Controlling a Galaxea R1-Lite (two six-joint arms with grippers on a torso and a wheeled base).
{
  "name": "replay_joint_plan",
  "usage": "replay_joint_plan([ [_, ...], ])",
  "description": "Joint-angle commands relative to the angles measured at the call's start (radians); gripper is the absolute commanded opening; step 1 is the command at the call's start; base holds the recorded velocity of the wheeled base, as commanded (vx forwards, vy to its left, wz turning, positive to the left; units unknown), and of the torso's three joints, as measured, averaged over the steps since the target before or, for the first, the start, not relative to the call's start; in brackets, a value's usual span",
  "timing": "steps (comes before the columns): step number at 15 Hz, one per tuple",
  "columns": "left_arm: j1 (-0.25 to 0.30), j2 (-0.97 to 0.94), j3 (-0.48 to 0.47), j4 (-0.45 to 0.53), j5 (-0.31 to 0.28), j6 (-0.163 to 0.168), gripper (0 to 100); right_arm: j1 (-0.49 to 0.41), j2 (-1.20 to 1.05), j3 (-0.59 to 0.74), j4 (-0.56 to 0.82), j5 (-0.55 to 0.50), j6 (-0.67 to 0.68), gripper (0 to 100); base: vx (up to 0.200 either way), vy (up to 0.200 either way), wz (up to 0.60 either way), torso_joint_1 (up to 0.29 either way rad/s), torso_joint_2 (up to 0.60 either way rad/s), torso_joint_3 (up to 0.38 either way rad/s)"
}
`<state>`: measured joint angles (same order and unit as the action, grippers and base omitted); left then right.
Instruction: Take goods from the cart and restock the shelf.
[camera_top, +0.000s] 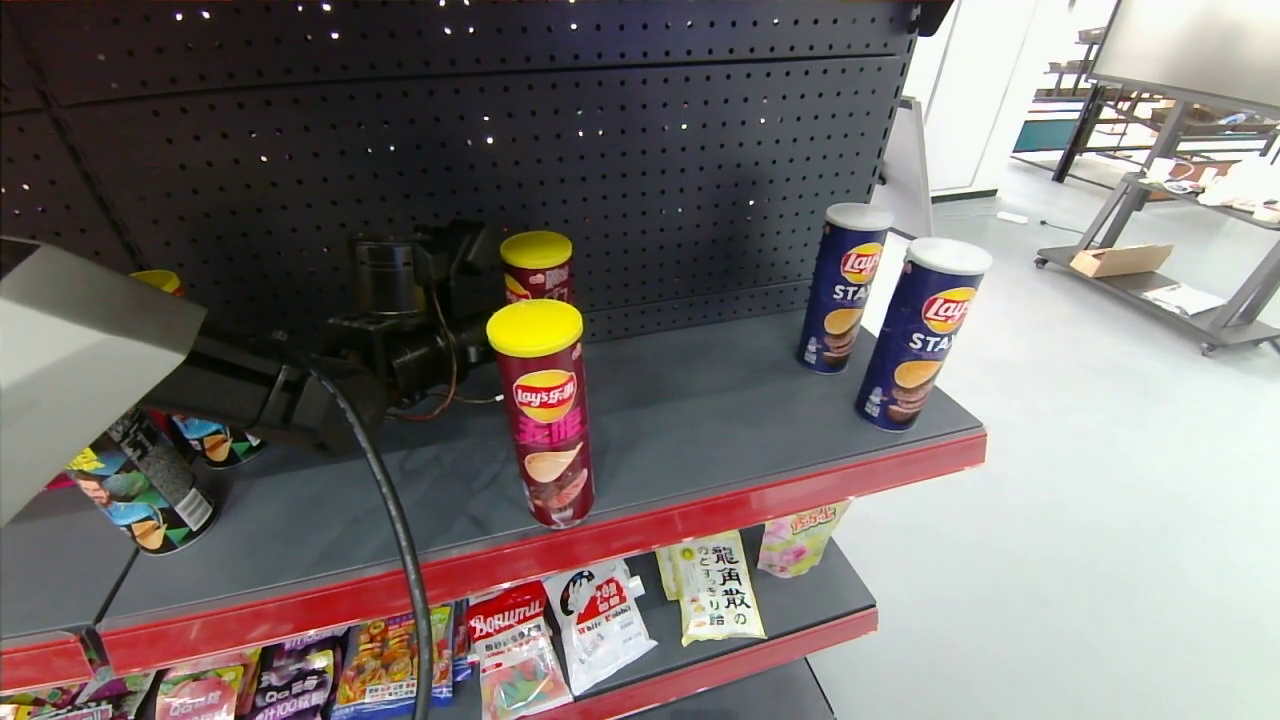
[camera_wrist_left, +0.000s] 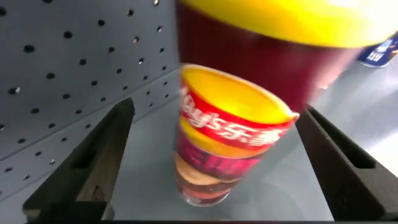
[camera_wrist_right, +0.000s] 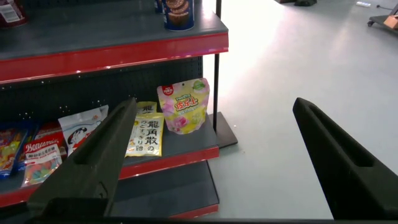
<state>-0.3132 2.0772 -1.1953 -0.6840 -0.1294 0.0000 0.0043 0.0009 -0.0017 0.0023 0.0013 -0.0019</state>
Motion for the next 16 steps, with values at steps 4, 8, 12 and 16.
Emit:
replay_joint_plan([
  [4, 0.02, -0.069, 0.071, 0.035, -0.001, 0.003, 100, 0.0, 0.001, 0.0, -0.001, 0.0, 0.0, 100, 0.0, 0.0, 0.0, 0.0, 0.0, 0.0],
  [8, 0.02, -0.146, 0.161, 0.07, -0.001, 0.002, 100, 0.0, 0.001, 0.0, -0.001, 0.0, -0.001, 100, 0.0, 0.0, 0.0, 0.0, 0.0, 0.0],
  [12, 0.022, -0.235, 0.307, 0.07, 0.002, 0.0, 100, 0.0, 0.001, 0.0, -0.001, 0.0, -0.001, 100, 0.0, 0.0, 0.0, 0.0, 0.0, 0.0],
  [16, 0.12, -0.453, 0.554, 0.098, 0.002, 0.026, 100, 0.0, 0.001, 0.002, -0.001, 0.0, -0.001, 100, 0.0, 0.0, 0.0, 0.0, 0.0, 0.0],
])
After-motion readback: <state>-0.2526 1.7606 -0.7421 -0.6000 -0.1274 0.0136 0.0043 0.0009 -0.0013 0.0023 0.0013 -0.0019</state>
